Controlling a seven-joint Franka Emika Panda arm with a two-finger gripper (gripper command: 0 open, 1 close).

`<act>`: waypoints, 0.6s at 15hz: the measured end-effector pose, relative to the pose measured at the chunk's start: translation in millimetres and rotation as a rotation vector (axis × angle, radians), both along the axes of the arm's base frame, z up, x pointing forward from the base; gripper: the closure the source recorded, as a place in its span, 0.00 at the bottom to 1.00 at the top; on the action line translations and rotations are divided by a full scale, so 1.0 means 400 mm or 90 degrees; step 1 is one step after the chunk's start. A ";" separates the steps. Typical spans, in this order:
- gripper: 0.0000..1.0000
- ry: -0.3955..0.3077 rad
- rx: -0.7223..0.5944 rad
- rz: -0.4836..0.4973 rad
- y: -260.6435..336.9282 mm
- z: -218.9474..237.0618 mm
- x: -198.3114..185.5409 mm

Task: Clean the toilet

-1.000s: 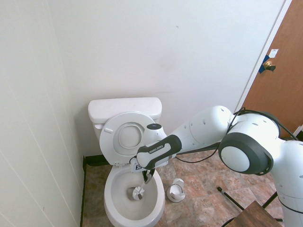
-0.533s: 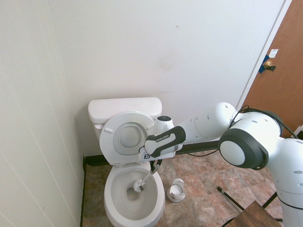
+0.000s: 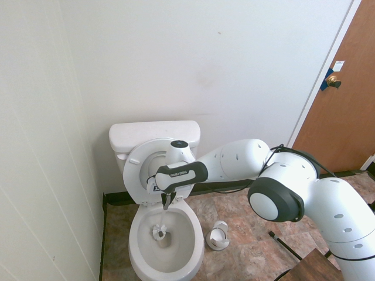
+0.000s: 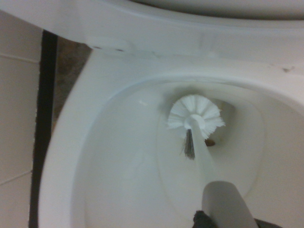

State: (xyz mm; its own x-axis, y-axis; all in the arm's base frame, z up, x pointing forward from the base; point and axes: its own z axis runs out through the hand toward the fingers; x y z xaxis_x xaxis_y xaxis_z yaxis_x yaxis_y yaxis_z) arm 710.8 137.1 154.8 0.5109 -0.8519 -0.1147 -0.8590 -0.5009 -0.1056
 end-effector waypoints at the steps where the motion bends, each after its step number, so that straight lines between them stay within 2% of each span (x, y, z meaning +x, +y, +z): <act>1: 1.00 -0.001 0.000 0.001 0.019 0.013 0.005; 6: 1.00 0.006 -0.007 0.012 0.060 0.023 -0.004; 9: 1.00 0.020 -0.016 0.028 0.054 0.063 -0.043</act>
